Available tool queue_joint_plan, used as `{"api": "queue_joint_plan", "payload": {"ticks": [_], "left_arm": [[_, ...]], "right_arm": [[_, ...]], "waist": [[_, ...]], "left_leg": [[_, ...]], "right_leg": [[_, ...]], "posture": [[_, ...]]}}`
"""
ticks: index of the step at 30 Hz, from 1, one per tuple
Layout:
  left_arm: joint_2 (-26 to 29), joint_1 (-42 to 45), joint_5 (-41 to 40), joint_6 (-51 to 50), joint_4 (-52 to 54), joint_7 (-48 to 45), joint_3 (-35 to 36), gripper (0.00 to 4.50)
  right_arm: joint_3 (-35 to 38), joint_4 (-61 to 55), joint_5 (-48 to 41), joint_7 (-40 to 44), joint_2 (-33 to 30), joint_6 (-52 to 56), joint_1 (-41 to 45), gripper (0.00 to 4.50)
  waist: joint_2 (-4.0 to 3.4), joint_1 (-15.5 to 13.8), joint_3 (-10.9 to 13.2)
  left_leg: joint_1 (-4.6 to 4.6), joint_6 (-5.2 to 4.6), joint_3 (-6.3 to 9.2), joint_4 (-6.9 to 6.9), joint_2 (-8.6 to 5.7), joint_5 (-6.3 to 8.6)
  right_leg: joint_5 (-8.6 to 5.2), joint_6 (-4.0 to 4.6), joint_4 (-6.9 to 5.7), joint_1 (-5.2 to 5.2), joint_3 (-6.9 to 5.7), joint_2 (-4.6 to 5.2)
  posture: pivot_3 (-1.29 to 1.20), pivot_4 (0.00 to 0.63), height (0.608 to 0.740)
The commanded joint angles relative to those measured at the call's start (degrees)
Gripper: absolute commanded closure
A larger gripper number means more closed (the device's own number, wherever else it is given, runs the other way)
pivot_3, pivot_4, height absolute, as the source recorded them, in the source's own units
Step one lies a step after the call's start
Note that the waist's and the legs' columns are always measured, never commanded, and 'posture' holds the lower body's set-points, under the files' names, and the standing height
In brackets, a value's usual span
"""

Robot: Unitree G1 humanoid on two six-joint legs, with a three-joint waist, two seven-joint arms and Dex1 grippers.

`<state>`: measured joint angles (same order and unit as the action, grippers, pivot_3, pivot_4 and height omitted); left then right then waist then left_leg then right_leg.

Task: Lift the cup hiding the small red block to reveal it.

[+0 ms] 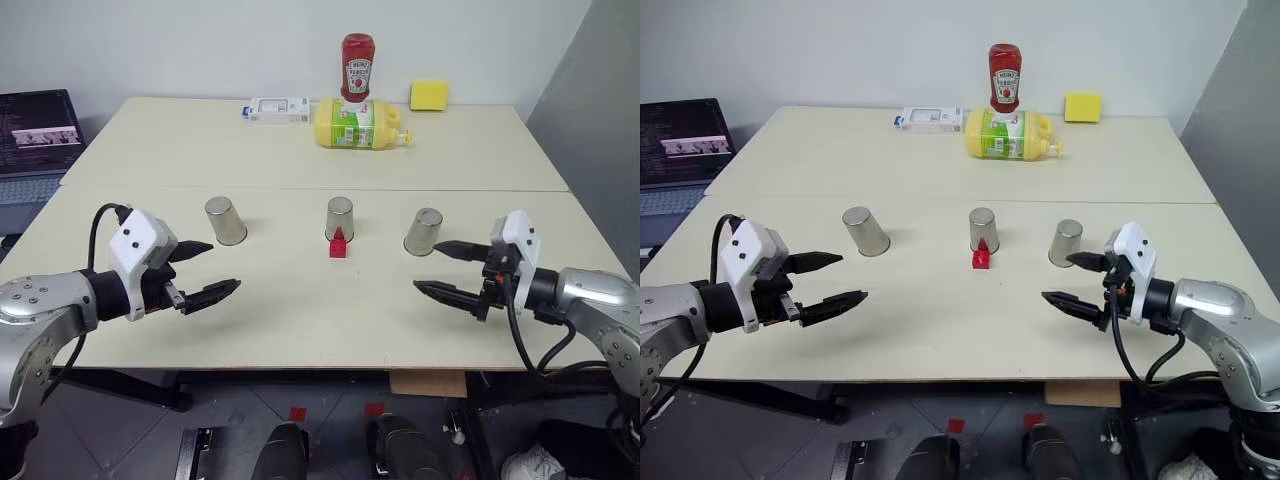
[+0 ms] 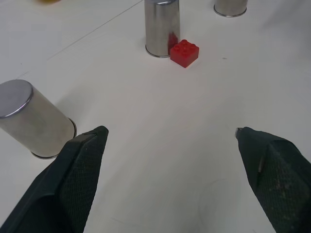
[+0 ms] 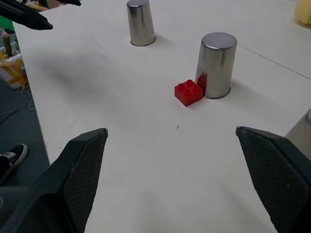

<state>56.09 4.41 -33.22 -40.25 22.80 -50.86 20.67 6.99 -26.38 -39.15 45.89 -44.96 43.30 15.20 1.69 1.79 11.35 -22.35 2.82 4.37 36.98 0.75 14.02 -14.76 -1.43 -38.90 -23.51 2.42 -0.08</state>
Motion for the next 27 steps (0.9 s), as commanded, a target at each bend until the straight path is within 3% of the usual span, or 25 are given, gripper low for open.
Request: {"api": "queue_joint_plan", "payload": {"ticks": [1, 27], "left_arm": [[0.5, 1.44, -0.58, 1.24, 0.56, -0.51, 1.76, 0.04], [1.17, 2.57, 1.0, 1.35, 0.69, -0.71, -0.76, 0.04]], "right_arm": [[2.63, -0.96, -0.37, -0.51, -0.68, -0.6, 1.02, 0.0], [4.97, -1.2, -0.06, -0.39, -1.54, -1.12, -0.86, 0.0]], "waist": [[0.0, 0.0, 0.0], [0.0, 0.0, 0.0]], "left_leg": [[0.0, 0.0, 0.0, 0.0, 0.0, 0.0], [0.0, 0.0, 0.0, 0.0, 0.0, 0.0]], "right_leg": [[0.0, 0.0, 0.0, 0.0, 0.0, 0.0], [0.0, 0.0, 0.0, 0.0, 0.0, 0.0]], "posture": [[0.0, 0.15, 0.74], [0.0, 0.15, 0.74]]}}
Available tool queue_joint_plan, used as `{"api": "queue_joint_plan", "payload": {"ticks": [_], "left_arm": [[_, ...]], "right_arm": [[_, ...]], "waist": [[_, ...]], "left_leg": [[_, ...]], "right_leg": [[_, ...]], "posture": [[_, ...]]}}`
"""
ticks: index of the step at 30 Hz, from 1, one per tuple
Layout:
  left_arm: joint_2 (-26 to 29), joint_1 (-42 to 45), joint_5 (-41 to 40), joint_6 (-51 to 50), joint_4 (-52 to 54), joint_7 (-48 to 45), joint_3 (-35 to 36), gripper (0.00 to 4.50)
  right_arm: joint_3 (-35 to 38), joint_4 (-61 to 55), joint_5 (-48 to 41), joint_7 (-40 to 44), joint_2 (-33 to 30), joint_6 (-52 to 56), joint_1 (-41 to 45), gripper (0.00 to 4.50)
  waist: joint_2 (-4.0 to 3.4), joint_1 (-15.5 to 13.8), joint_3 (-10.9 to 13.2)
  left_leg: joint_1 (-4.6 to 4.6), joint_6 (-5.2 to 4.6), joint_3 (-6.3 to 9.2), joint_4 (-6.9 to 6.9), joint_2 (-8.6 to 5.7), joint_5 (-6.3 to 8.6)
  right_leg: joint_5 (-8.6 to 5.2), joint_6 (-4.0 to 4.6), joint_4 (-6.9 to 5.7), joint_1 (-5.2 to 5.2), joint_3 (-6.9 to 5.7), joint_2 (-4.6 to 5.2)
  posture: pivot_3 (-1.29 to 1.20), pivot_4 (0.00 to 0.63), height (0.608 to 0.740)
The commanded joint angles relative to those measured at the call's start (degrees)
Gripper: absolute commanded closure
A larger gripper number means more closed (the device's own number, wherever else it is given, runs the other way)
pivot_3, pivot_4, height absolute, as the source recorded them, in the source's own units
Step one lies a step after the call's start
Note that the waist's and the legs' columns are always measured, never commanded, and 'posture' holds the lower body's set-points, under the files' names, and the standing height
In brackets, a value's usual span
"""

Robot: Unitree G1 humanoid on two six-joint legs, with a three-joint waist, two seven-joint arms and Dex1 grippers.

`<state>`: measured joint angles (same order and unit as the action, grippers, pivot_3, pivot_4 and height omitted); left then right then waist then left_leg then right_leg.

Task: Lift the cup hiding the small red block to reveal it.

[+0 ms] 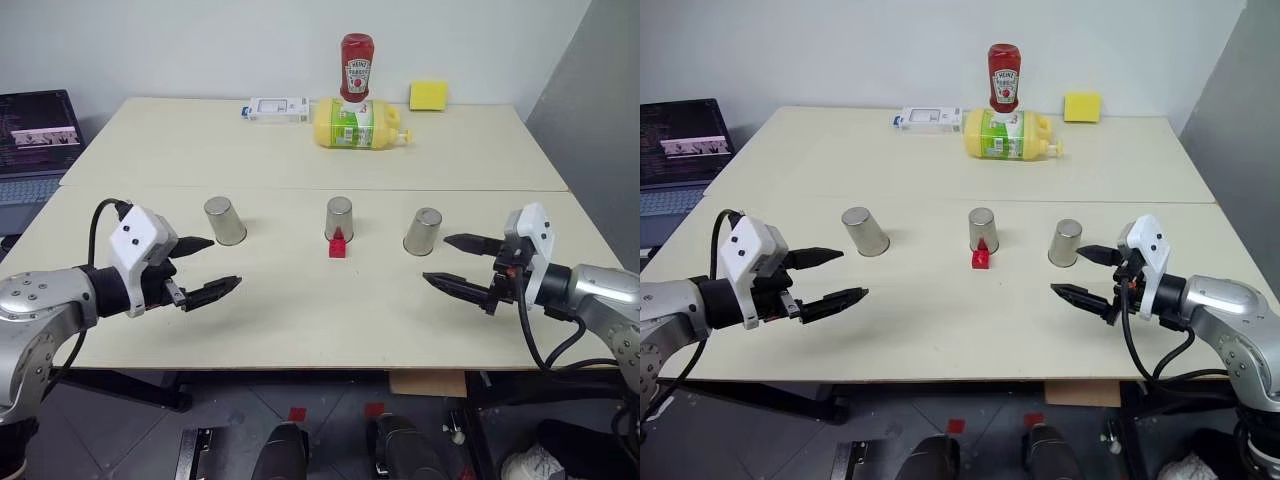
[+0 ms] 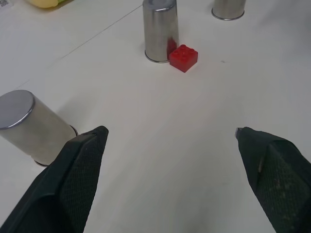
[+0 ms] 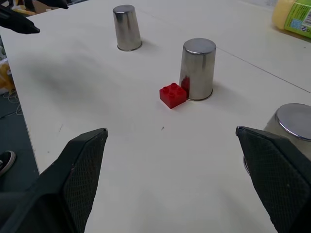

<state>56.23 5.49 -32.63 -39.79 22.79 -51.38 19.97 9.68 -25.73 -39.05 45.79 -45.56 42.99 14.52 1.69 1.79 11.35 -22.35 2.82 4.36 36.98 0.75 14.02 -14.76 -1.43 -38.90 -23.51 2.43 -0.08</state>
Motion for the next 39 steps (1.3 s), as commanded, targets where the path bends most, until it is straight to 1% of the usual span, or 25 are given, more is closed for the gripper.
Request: {"api": "queue_joint_plan", "payload": {"ticks": [1, 14, 39], "left_arm": [[0.99, 1.78, 0.48, 0.98, 0.5, -0.22, -0.27, 0.04], [0.5, 3.72, 1.78, 2.18, -1.09, -1.07, -2.67, 0.04], [0.5, 1.32, 3.1, 4.49, -2.01, -2.06, -1.77, 0.04]], "right_arm": [[2.47, -2.01, -0.23, -0.37, -1.02, -0.71, -0.33, 0.0], [3.64, -3.29, -0.84, -1.51, -1.53, -0.1, -1.34, 0.0], [1.69, -2.4, -0.11, -0.92, -1.19, -0.89, -0.4, 0.0]], "waist": [[0.0, -0.01, 0.0], [0.0, 0.0, 0.0], [0.0, 0.0, 0.0]], "left_leg": [[0.0, 0.0, 0.0, 0.0, 0.0, 0.0], [0.0, 0.0, -0.01, 0.0, 0.0, 0.0], [0.0, 0.0, -0.01, 0.0, 0.0, 0.0]], "right_leg": [[0.0, 0.0, 0.0, 0.0, 0.0, 0.0], [0.0, 0.0, 0.0, 0.0, 0.01, 0.0], [0.0, 0.0, 0.0, 0.0, 0.01, 0.0]], "posture": [[0.0, 0.15, 0.74], [0.0, 0.15, 0.74], [0.0, 0.15, 0.74]]}}
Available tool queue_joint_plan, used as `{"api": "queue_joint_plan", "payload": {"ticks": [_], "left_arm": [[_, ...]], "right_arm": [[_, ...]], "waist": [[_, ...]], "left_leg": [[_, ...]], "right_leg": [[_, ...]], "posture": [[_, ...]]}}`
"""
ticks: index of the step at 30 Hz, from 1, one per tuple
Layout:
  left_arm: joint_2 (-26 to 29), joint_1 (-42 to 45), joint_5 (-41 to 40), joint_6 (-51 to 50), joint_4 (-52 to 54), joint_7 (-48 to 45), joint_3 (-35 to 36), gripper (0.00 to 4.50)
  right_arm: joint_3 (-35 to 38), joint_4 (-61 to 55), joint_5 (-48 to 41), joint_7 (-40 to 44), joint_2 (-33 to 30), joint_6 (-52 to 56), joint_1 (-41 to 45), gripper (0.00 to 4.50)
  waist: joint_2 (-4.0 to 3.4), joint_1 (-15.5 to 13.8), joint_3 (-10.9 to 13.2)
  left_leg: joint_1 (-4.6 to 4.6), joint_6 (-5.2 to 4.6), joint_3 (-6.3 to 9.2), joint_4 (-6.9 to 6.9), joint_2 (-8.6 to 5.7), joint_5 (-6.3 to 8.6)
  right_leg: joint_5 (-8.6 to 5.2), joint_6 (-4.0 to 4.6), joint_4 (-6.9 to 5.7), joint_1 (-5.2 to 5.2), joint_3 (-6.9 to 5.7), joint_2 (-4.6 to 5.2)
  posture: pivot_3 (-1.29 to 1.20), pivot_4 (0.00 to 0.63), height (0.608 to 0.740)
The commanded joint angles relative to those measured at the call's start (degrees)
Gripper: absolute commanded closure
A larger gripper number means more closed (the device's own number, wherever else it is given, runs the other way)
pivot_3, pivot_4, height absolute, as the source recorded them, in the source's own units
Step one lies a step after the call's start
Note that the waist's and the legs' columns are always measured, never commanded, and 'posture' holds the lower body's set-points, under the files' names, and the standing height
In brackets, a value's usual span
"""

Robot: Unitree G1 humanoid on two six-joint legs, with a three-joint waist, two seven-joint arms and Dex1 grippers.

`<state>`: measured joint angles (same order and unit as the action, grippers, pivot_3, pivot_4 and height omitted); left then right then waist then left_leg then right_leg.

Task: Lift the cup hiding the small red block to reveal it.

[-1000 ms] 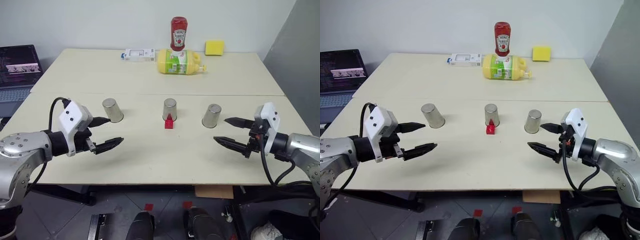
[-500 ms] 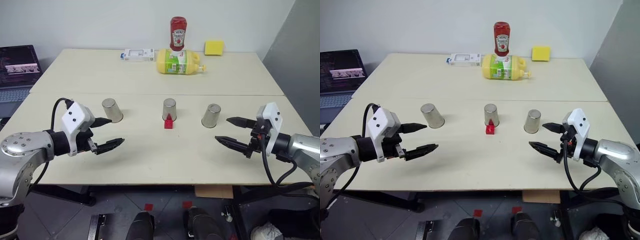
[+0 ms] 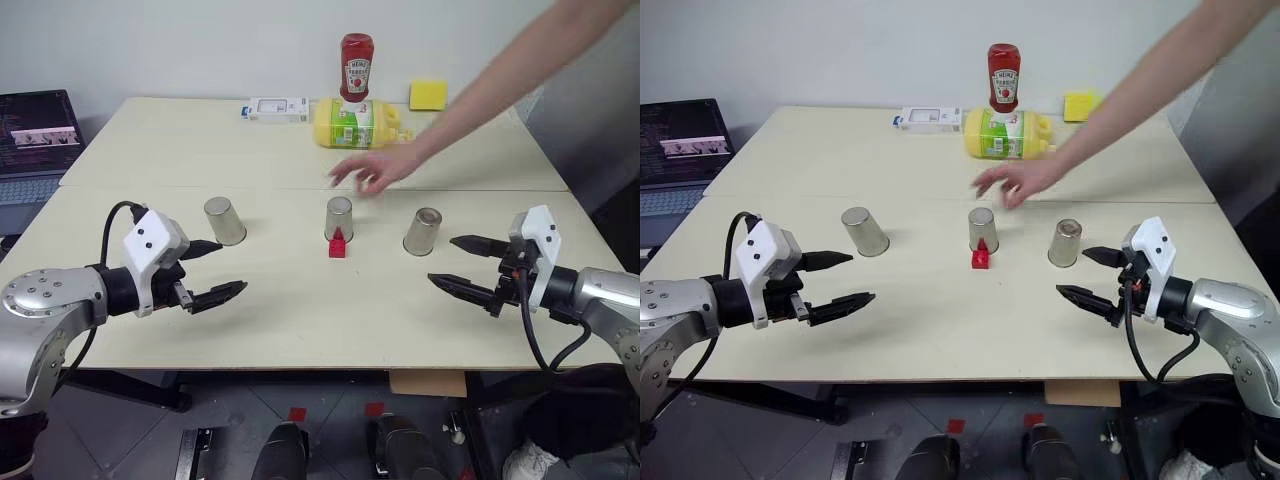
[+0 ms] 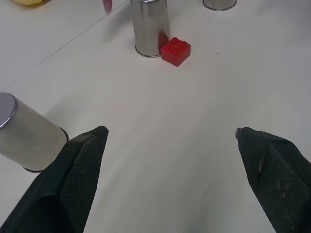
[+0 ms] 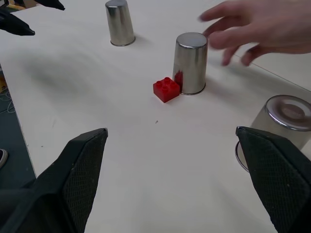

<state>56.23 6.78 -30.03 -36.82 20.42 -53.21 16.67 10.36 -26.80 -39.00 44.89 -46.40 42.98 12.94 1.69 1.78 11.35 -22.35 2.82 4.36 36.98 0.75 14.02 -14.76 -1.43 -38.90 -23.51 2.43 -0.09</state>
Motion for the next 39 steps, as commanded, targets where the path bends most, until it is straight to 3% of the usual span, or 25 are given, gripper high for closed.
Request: {"api": "queue_joint_plan", "payload": {"ticks": [1, 30, 39], "left_arm": [[0.49, -0.02, 0.54, 1.62, 0.29, -0.27, 1.51, 0.04], [0.49, 0.03, 1.66, 2.97, -1.25, -1.18, 1.25, 0.04], [-1.07, 3.32, 1.21, 0.19, -3.11, 2.83, 0.8, 0.04]], "right_arm": [[1.02, -1.43, -0.25, -0.04, -0.38, -0.81, 1.15, 0.0], [0.4, -1.11, 0.19, 0.7, -0.07, -1.98, 0.8, 0.0], [-0.55, -2.09, -0.85, 0.11, 0.77, -1.59, 2.06, 0.0]], "waist": [[0.0, 0.0, 0.0], [0.0, 0.01, 0.0], [0.0, 0.0, 0.0]], "left_leg": [[0.0, 0.0, 0.0, 0.0, 0.0, 0.0], [0.0, 0.0, 0.0, 0.0, 0.0, 0.0], [0.0, 0.0, 0.0, 0.0, 0.0, 0.0]], "right_leg": [[0.0, 0.0, 0.0, 0.0, 0.0, 0.0], [0.0, 0.0, 0.0, 0.0, -0.01, 0.0], [0.0, 0.0, 0.0, 0.0, -0.01, 0.0]], "posture": [[0.0, 0.15, 0.74], [0.0, 0.15, 0.74], [0.0, 0.15, 0.74]]}}
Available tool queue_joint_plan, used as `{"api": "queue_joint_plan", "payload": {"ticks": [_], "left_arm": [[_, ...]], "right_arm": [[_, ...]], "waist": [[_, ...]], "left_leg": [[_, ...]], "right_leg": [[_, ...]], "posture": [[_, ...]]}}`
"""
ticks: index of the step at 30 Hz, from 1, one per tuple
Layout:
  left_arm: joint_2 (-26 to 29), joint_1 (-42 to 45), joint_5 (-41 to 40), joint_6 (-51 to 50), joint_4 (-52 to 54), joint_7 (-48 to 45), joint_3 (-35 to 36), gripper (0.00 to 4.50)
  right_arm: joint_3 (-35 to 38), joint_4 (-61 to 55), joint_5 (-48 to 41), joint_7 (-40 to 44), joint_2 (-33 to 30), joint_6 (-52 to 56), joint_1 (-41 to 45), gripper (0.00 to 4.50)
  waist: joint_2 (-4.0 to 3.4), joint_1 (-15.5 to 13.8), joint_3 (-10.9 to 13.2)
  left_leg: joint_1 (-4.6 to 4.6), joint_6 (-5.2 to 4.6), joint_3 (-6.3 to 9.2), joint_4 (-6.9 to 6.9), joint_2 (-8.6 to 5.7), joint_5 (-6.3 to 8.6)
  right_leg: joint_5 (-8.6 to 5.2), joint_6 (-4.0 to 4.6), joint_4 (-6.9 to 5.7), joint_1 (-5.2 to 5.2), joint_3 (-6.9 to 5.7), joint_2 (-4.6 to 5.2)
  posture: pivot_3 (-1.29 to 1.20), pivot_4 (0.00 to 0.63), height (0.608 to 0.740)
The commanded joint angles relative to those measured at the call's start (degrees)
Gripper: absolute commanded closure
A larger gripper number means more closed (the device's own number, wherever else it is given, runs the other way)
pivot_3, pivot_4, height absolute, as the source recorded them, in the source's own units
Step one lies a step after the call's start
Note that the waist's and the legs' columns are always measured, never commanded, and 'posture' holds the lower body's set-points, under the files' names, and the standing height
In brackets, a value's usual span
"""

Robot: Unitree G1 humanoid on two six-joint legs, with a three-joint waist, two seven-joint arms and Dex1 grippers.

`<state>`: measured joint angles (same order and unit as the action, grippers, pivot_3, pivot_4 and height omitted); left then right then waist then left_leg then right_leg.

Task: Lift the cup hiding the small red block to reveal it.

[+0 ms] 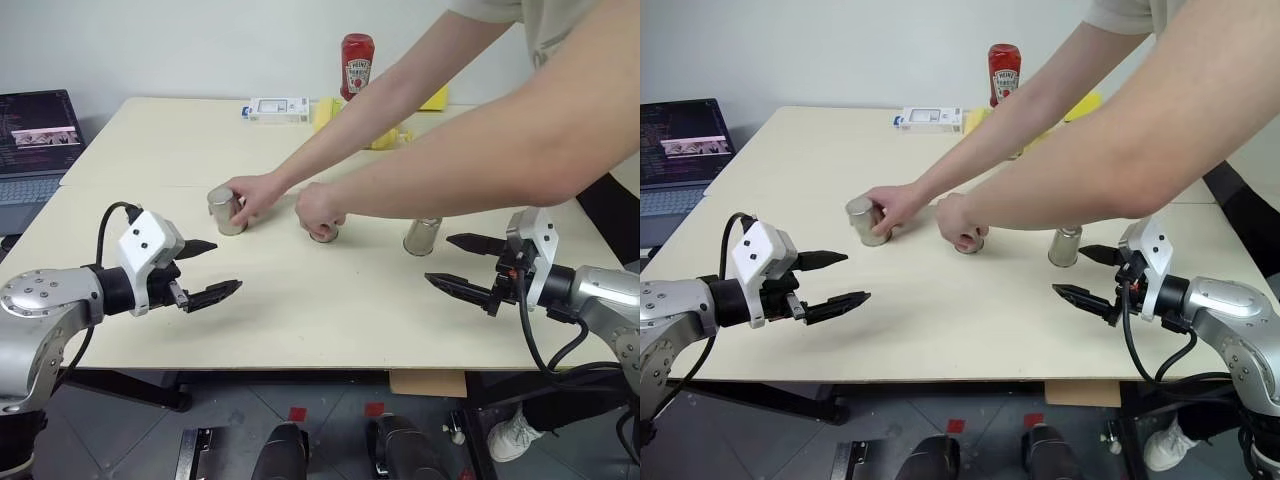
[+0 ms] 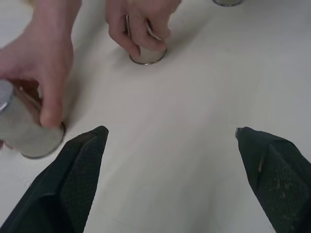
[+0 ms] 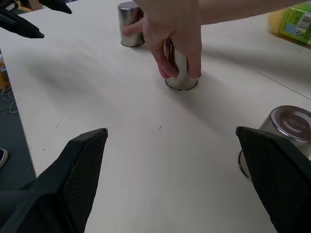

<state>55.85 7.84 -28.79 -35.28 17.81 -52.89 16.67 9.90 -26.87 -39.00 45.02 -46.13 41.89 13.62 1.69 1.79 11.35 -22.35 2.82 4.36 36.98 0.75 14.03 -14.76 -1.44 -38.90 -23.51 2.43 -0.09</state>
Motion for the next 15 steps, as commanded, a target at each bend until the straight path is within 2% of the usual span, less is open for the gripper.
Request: {"api": "queue_joint_plan", "payload": {"ticks": [1, 10, 15], "left_arm": [[-0.81, 3.34, 1.34, -1.1, -2.0, 3.78, 0.11, 0.04], [-5.66, 15.64, 9.39, -0.95, -19.58, 16.06, -2.74, 0.04], [-9.1, 22.06, 12.08, 1.84, -27.36, 16.07, -6.64, 0.04]], "right_arm": [[-0.62, -2.43, -1.25, -0.1, 0.86, -0.21, 1.92, 0.0], [-7.7, -4.57, -3.19, -0.18, 4.79, 2.35, 9.11, 0.0], [-10.58, -4.35, -3.73, -0.08, 6.45, 3.82, 14.31, 0.0]], "waist": [[0.0, 0.0, 0.0], [0.01, 0.05, 0.0], [0.01, -0.03, 0.0]], "left_leg": [[0.0, 0.0, 0.0, 0.0, 0.0, 0.0], [-0.01, 0.0, 0.04, 0.01, 0.03, 0.0], [-0.07, 0.0, 0.06, 0.01, -0.01, 0.0]], "right_leg": [[0.0, 0.0, 0.0, 0.0, 0.0, 0.0], [0.02, -0.02, -0.04, -0.03, -0.02, -0.09], [0.02, -0.02, -0.02, -0.03, -0.06, -0.04]], "posture": [[0.0, 0.15, 0.74], [0.0, 0.15, 0.74], [0.0, 0.15, 0.74]]}}
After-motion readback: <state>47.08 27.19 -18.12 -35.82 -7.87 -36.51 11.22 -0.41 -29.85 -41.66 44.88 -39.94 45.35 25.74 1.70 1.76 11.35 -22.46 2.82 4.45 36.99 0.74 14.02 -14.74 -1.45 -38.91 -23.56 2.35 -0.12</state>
